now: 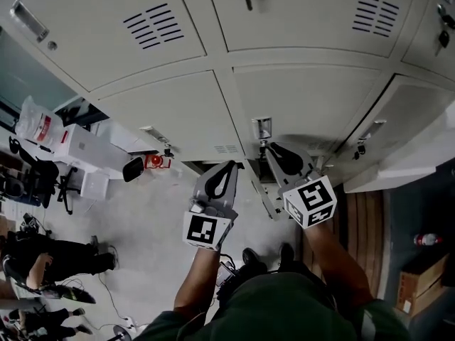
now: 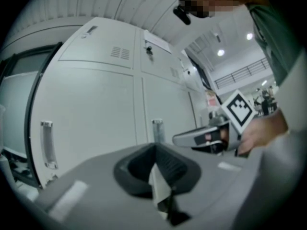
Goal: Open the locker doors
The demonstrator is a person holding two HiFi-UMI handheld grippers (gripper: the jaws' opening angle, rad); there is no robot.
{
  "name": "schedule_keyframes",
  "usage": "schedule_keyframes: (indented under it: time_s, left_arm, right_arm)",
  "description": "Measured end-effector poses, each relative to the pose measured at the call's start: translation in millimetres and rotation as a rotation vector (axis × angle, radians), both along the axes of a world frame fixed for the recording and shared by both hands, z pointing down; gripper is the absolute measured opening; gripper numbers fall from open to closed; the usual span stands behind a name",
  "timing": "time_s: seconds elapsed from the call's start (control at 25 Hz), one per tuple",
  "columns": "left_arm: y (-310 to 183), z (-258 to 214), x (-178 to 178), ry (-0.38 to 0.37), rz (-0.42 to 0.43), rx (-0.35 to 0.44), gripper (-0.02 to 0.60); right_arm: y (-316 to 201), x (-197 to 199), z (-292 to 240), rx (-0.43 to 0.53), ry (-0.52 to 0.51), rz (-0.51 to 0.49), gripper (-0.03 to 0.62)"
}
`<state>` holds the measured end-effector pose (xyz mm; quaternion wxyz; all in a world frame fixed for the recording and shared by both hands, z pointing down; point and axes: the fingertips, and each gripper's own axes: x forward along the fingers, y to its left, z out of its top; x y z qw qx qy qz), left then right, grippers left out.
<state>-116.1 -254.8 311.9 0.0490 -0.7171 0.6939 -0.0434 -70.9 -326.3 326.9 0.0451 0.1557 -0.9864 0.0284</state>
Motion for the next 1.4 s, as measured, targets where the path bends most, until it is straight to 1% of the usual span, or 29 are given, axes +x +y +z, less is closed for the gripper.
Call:
schedule_keyframes:
  time_s: [0.2, 0.4, 0.84, 1.0, 1.16, 1.4]
  left_arm:
    - [-16, -7, -9, 0.000, 0.020, 0.017, 0.003]
    - [-29, -6, -10, -0.016, 0.047, 0.000, 0.003]
    - [-45, -2, -10, -0.019, 0.062, -0.011, 0.003]
    - [-45, 2, -9, -0.017, 0.054, -0.018, 0.003]
    - [-43, 5, -6, -0.010, 0.048, -0.020, 0.003]
    - [-39, 8, 9, -0.003, 0.072, -0.021, 0.003]
  right_arm:
    - [-10, -21, -5, 0.007, 0.020, 0.006, 0.017]
    - [-16, -37, -5, 0.011, 0.041, 0.012, 0.017]
    - [-27, -49, 4, 0.028, 0.077, 0.025, 0.017]
    - [-20, -45, 3, 0.028, 0.071, -0.006, 0.016]
    - [-5, -32, 3, 0.026, 0.062, -0.031, 0.015]
    - [23, -6, 2, 0.013, 0.040, -0.042, 0.016]
